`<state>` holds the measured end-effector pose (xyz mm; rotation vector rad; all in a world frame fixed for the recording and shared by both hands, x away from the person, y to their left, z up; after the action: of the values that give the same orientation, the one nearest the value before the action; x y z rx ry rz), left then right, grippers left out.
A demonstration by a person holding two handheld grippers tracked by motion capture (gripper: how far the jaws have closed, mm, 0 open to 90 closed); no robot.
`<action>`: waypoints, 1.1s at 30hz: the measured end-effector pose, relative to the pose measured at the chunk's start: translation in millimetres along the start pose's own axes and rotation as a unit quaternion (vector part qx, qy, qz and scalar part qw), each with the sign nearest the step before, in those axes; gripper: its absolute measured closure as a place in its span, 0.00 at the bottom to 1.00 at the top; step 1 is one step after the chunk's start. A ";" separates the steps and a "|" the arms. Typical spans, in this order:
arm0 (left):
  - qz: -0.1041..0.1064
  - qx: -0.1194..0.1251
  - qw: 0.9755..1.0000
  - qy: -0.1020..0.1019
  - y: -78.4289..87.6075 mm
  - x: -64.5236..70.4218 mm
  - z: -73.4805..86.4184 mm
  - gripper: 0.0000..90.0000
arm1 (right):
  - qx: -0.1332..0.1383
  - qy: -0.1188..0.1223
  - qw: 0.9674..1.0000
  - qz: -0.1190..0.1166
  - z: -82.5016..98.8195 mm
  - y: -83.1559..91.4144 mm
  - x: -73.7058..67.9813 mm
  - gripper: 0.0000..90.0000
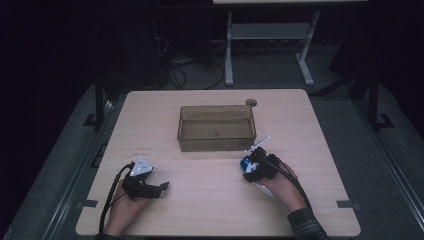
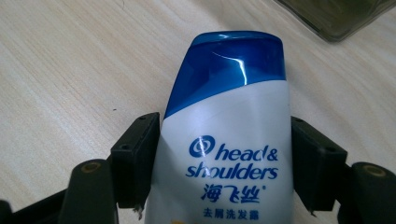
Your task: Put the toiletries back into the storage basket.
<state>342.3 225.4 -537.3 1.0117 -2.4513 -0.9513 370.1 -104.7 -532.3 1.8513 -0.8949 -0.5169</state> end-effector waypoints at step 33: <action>0.001 0.000 1.000 0.000 -0.1 0.2 -0.1 0.14 | 0.085 -0.037 0.996 -0.013 2.9 43.0 10.9 0.37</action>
<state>342.2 225.2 -537.3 1.0105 -2.4517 -0.9496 359.8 -125.6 -494.4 2.0107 -0.9921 -0.5416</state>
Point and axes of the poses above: each handheld gripper's, and its own axes: y roughly backward along the jaws, z roughly out of its underside, x roughly to its right, the point moved 9 cm from there along -y, roughly forward along the jaws, and after that the axes turned 4 degrees about z, right-handed, at the moved point
